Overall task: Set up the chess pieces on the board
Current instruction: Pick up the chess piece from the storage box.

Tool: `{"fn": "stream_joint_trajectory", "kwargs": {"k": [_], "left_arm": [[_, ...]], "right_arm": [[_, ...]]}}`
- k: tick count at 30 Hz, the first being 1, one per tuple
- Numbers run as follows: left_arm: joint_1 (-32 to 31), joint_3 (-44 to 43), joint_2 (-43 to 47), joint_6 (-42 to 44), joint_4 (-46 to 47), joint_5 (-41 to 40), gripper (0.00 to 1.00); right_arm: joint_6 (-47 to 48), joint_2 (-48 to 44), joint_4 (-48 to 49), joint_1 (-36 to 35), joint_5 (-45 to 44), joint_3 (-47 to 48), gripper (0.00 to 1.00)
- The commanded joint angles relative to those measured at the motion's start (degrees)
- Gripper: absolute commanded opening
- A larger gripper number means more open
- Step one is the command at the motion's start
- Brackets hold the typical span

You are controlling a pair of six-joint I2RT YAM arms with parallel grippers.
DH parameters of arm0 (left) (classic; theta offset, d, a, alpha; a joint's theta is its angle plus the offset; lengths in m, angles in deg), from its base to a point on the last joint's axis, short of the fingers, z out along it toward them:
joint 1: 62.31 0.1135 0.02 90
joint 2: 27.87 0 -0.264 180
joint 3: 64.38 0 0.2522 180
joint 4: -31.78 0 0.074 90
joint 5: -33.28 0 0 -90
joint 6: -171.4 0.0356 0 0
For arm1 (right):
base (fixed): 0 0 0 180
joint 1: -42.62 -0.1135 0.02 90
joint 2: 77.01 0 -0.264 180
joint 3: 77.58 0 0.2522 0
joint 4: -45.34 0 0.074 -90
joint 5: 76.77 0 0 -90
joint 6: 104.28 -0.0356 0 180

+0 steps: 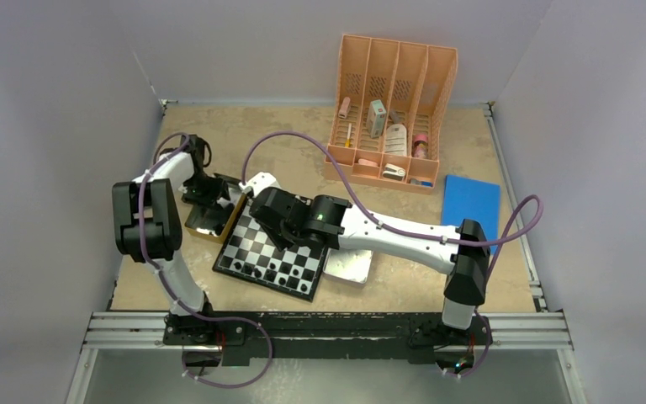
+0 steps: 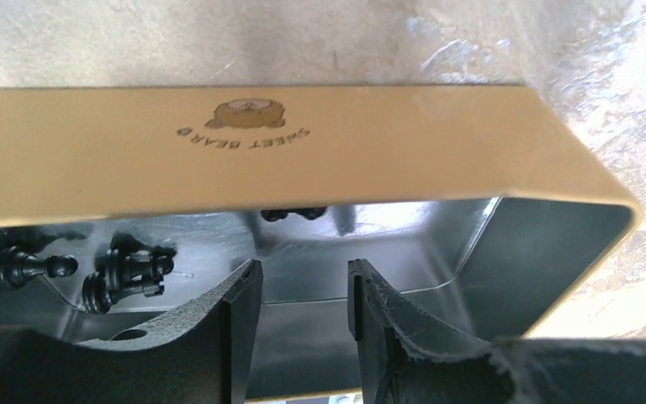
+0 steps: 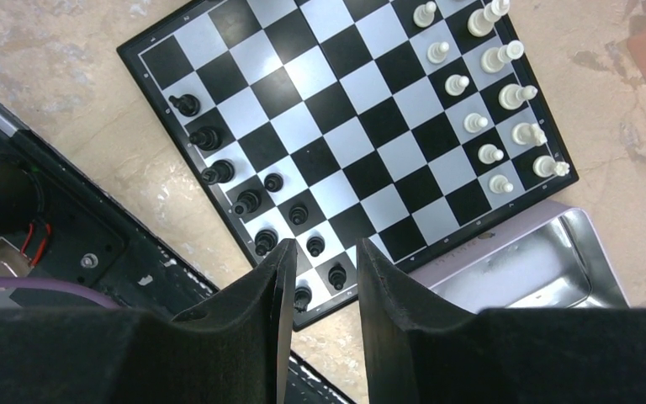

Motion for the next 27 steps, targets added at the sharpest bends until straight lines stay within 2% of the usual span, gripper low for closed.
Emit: {"fn": "stream_joint_trajectory", "kwargs": {"k": [1,10,22,27], "left_arm": [[-0.2,-3.7,-0.3,4.3,-0.2,-3.0,0.40],[-0.2,-3.0,3.2,15.6,-1.4,-6.9,0.39],[0.4,-1.1,4.4,12.6,-5.1,-9.6,0.41],[0.4,0.2,5.5,15.0,-3.2,-9.9,0.41]], "right_arm": [[-0.9,-3.2,1.4,0.3,-0.1,-0.9,0.35],[0.0,-2.9,2.2,0.4,0.2,-0.8,0.35],[-0.8,-6.4,5.2,0.6,0.1,-4.9,0.35],[-1.9,-8.8,6.2,0.7,-0.2,-7.7,0.35]]}}
